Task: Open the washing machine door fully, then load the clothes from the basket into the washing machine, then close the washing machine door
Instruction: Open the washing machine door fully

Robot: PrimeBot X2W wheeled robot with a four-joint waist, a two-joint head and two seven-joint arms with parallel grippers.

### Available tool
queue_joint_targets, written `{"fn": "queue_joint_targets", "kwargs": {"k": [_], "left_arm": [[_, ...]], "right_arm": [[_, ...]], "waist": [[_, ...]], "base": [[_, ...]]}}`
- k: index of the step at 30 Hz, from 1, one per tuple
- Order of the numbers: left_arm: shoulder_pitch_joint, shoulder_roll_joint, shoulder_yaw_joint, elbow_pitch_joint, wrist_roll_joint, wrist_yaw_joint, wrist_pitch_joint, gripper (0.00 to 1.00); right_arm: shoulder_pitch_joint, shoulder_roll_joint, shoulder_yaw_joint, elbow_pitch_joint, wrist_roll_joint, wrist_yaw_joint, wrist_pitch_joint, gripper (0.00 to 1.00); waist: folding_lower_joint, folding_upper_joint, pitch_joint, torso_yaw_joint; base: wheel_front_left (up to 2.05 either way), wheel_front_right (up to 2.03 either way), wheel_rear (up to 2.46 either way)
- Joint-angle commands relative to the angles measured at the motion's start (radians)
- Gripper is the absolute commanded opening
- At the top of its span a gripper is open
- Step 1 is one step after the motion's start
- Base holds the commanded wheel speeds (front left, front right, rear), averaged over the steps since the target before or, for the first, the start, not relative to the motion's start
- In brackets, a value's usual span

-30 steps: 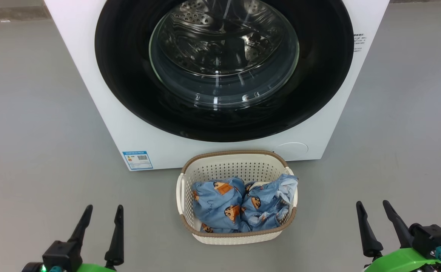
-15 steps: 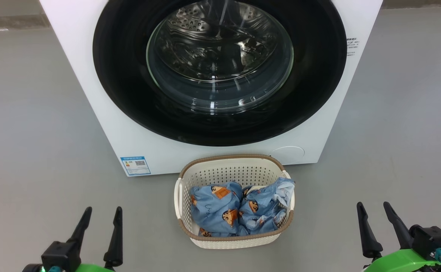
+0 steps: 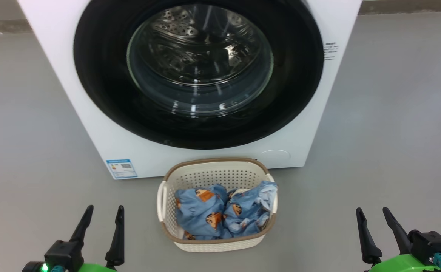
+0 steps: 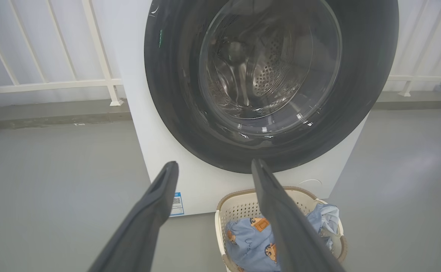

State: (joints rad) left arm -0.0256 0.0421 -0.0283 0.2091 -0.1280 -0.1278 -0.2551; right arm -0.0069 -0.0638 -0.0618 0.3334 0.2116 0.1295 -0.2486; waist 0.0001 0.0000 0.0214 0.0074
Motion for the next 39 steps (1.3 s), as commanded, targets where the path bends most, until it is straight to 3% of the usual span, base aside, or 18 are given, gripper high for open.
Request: {"fn": "queue_joint_targets", "kwargs": {"k": [1,25,39], "left_arm": [[-0.028,0.008,0.026,-0.028,0.006,0.003,-0.007,1.0],[-0.044,0.008,0.037,-0.053,-0.028,0.0,-0.007,1.0],[-0.051,0.008,0.032,-0.055,-0.045,-0.002,-0.007,1.0]], "right_arm": [[-0.011,-0.01,0.018,-0.023,-0.004,0.001,-0.013,1.0],[-0.028,-0.007,0.014,-0.031,-0.002,0.001,-0.013,1.0],[-0.037,-0.006,0.016,-0.036,0.003,0.001,-0.013,1.0]], "waist": [[0.0,0.0,0.0,0.001],[0.0,0.0,0.035,-0.006],[0.0,0.0,0.048,-0.003]], "base": [[1.23,1.23,-2.46],[1.2,1.2,-2.41],[0.37,0.37,-0.74]]}}
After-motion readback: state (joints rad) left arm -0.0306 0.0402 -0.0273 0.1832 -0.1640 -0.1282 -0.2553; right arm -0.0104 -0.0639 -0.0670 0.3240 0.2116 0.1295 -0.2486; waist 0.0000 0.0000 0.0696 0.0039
